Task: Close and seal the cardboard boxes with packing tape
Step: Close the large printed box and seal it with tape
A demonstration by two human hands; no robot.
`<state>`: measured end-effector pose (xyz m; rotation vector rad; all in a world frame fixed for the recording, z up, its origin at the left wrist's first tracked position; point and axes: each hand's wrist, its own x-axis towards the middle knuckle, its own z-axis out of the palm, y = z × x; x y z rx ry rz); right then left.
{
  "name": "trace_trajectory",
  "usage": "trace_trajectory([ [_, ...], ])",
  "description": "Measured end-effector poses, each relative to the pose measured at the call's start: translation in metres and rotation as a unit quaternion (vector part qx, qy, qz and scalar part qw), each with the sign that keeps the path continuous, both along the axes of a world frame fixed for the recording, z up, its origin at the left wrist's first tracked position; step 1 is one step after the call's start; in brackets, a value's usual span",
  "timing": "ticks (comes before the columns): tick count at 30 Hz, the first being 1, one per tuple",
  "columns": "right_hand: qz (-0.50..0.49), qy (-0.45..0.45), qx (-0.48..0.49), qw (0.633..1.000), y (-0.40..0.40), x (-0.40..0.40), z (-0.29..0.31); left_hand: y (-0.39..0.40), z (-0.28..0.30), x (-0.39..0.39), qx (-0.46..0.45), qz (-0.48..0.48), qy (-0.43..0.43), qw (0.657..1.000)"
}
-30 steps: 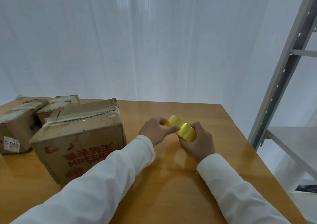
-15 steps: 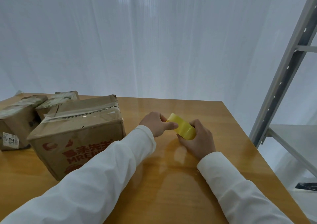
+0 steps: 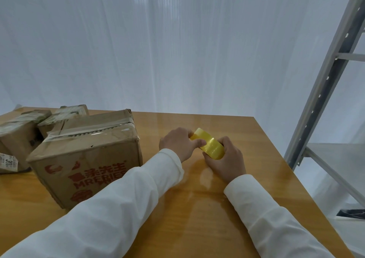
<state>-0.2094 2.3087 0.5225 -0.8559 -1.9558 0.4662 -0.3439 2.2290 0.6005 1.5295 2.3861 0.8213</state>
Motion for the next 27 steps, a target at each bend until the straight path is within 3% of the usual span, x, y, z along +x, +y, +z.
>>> trace_trajectory([
  [3,0.003,-0.001,-0.002,1.0,0.0,0.0,0.0,-0.002,0.005,0.006,0.001,0.012,0.031,0.999],
  [7,-0.001,0.006,-0.006,1.0,-0.001,0.001,0.001,0.003,0.003,-0.004,0.045,-0.001,-0.148,0.988],
  [12,-0.005,-0.006,0.018,1.0,-0.002,-0.001,0.001,0.007,-0.012,-0.003,0.114,0.093,-0.207,0.967],
  [22,-0.023,-0.084,0.158,0.984,0.001,-0.005,-0.002,0.007,-0.019,-0.004,0.031,0.119,-0.026,0.992],
  [27,-0.034,-0.07,0.109,0.991,0.004,0.001,0.001,0.007,-0.014,-0.007,0.069,0.07,-0.122,0.988],
])
